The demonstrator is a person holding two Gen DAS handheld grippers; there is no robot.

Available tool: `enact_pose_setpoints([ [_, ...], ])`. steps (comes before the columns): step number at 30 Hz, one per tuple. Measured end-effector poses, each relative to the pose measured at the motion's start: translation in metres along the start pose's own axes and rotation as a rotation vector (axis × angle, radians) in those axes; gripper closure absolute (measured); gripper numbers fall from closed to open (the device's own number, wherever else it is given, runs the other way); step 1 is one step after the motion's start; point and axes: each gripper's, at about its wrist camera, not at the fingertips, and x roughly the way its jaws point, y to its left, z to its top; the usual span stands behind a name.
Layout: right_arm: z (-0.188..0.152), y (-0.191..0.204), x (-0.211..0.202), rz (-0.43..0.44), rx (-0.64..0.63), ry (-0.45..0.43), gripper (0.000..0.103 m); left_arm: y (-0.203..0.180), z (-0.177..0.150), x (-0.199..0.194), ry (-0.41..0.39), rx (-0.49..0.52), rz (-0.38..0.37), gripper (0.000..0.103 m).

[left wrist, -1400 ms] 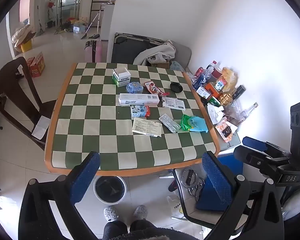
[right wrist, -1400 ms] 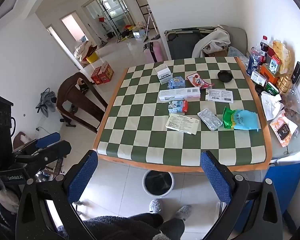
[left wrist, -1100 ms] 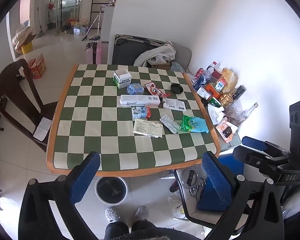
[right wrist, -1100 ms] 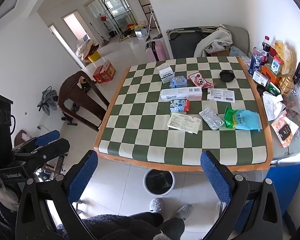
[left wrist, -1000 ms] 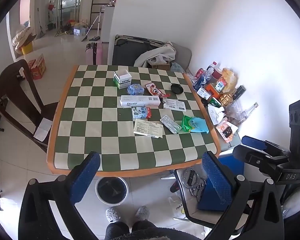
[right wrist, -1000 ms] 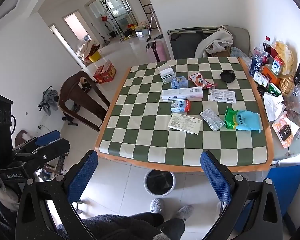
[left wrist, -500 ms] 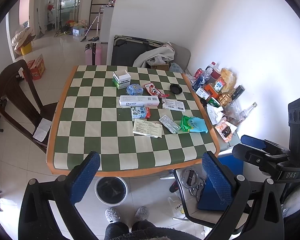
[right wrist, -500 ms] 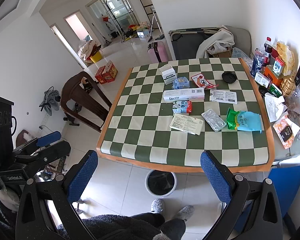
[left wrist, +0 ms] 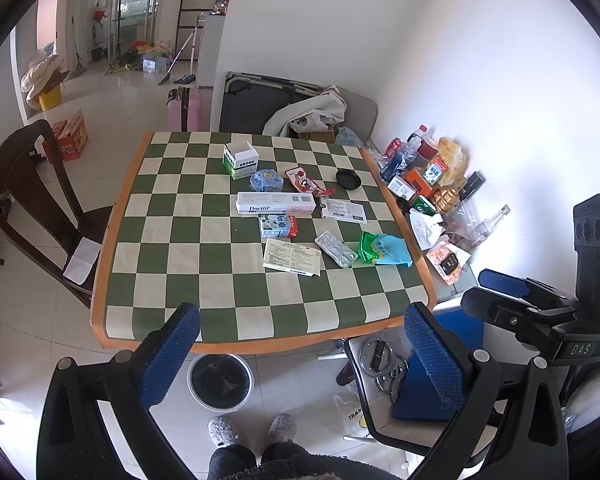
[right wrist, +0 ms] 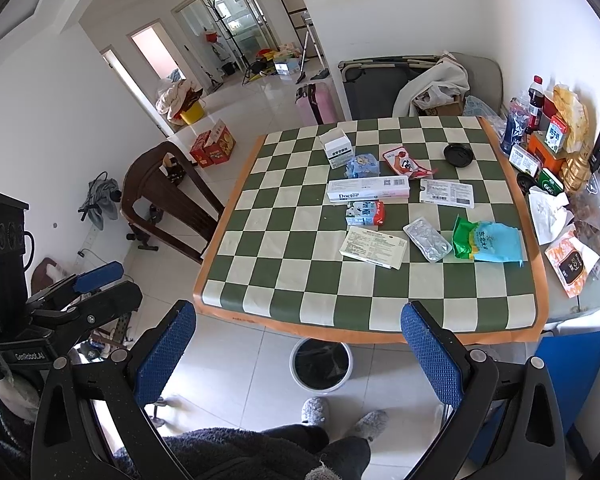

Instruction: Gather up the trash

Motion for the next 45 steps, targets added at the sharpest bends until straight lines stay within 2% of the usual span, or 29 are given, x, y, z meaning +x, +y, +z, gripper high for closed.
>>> enact_pose_setpoints([
  [45,0.001,0.0092,-0.0028,0.005,-0.005,-0.006,0.0,0.0007,-0.001,-0.0011,-0.009,0.001,-0.007,0.0],
])
